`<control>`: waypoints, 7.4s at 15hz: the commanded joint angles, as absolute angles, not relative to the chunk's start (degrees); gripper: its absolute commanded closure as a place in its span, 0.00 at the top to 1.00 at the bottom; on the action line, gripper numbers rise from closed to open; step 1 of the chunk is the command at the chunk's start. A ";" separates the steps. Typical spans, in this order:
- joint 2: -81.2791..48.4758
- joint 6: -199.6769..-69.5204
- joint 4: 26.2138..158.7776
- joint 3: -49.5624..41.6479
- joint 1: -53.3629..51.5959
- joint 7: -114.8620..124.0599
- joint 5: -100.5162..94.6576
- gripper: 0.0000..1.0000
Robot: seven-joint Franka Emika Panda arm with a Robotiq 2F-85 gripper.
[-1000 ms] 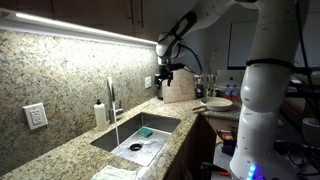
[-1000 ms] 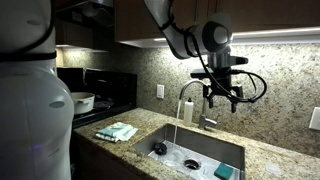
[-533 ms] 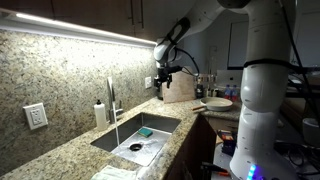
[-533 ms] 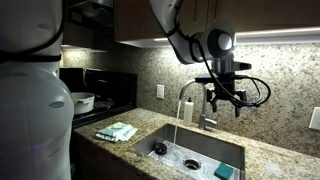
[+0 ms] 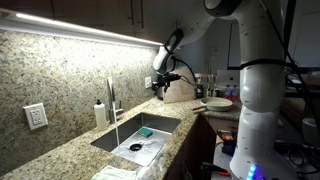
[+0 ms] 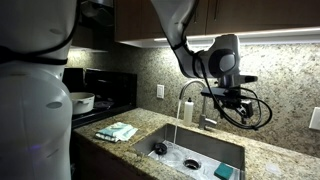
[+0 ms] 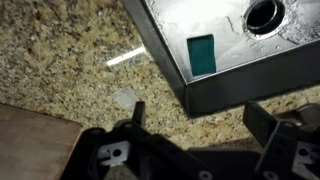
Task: Close the faucet and center the spout
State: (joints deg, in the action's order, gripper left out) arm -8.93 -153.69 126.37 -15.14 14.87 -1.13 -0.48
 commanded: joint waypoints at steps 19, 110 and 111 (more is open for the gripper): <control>-31.78 -175.02 108.51 13.74 37.03 -27.56 25.50 1.00; -40.24 -167.42 83.45 2.81 23.79 -4.48 17.98 1.00; -38.82 -164.99 85.90 2.77 24.68 -4.41 18.20 1.00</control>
